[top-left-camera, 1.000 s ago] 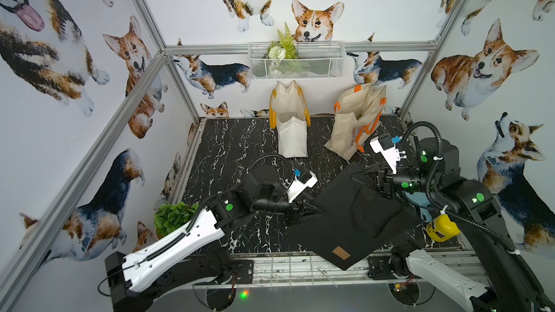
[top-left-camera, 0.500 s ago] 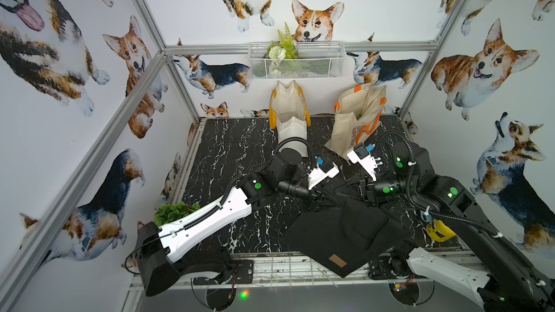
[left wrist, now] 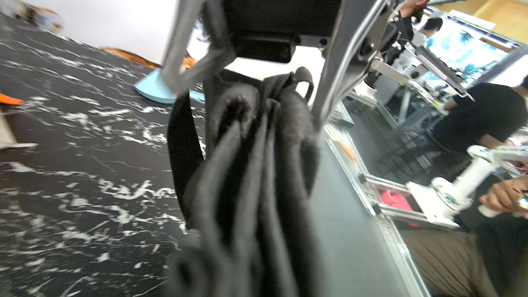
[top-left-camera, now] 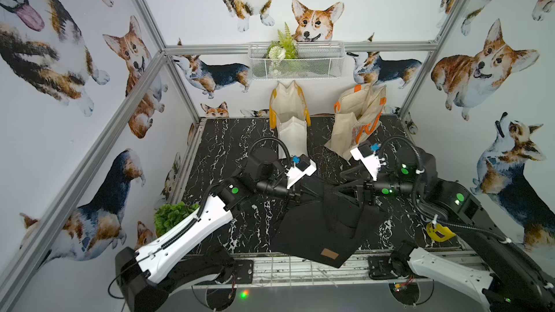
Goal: Put away the canvas bag
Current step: Press the canvas bag.
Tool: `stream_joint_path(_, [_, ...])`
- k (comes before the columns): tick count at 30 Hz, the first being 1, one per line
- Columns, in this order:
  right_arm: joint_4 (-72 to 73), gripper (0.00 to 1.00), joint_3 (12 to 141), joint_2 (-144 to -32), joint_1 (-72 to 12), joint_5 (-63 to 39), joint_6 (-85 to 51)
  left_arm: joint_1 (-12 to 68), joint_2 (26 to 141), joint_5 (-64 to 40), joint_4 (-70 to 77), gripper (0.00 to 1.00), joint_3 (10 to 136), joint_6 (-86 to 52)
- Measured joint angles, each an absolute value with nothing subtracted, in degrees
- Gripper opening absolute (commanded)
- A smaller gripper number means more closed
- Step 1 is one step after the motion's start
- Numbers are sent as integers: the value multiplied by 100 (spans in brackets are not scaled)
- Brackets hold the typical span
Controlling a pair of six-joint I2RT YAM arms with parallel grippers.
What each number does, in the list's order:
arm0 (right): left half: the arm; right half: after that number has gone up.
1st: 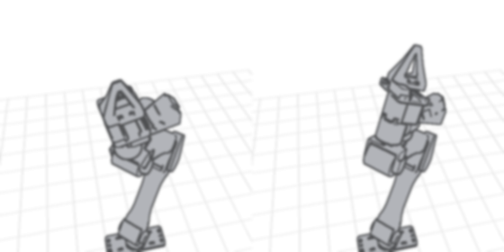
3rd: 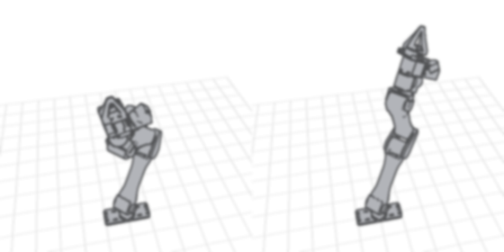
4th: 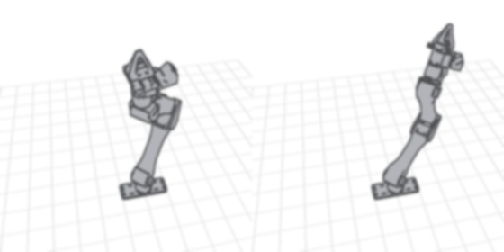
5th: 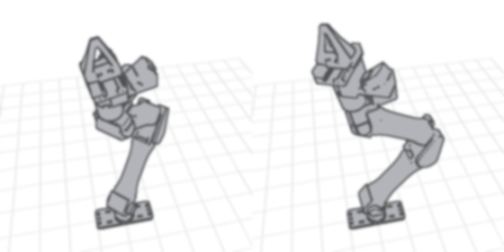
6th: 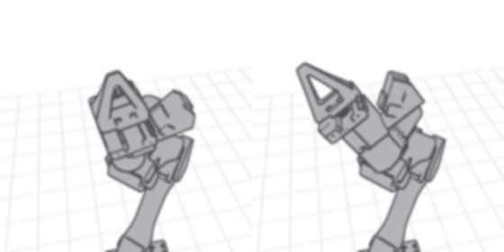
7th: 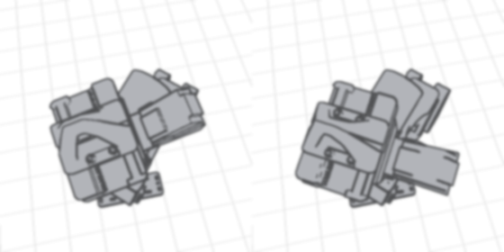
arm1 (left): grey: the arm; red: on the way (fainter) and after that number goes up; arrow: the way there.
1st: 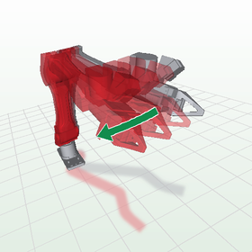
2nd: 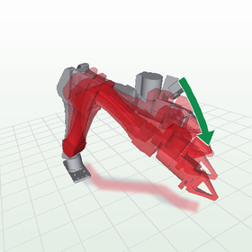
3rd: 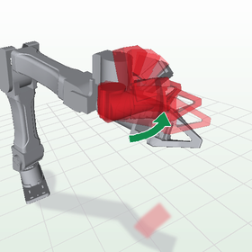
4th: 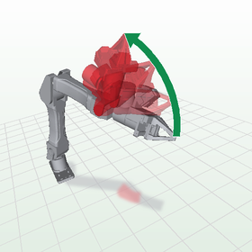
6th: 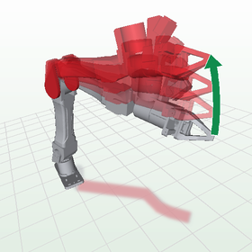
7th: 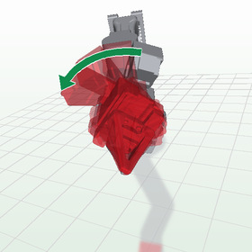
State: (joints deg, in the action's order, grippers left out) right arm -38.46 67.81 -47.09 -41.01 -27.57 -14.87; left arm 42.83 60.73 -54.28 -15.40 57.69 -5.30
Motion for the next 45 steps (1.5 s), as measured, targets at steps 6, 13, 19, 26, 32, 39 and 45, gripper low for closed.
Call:
stream_joint_path(6, [-4064, 97, 5953, -3354, -3586, -2086, -1295, 3387, 5706, -5854, -1616, 0, 5625, -493])
stream_joint_path(13, [-3704, 96, 4727, -2318, -3557, -1879, -1404, 3153, 5592, -6189, -1538, 0, 5736, -486])
stream_joint_path(19, [-2897, 95, 4117, -2163, -3557, -1933, -1122, 3153, 4775, -6558, -777, 0, 5221, -150])
stream_joint_path(26, [-2010, 93, 4060, -2471, -3551, -2517, -635, 3166, 4626, -6917, -1813, 0, 5441, 1184])
stream_joint_path(32, [-1721, 92, 4541, -2790, -3551, -3286, -316, 3175, 4928, -6997, -3693, 0, 6093, 2877])
stream_joint_path(39, [-1680, 90, 4901, -3052, -3551, -4021, -163, 3181, 5011, -6801, -5133, 0, 6543, 4353])
stream_joint_path(45, [-1535, 90, 4947, -3286, -3551, -4436, -193, 3190, 4960, -6694, -5194, 0, 6643, 4471])
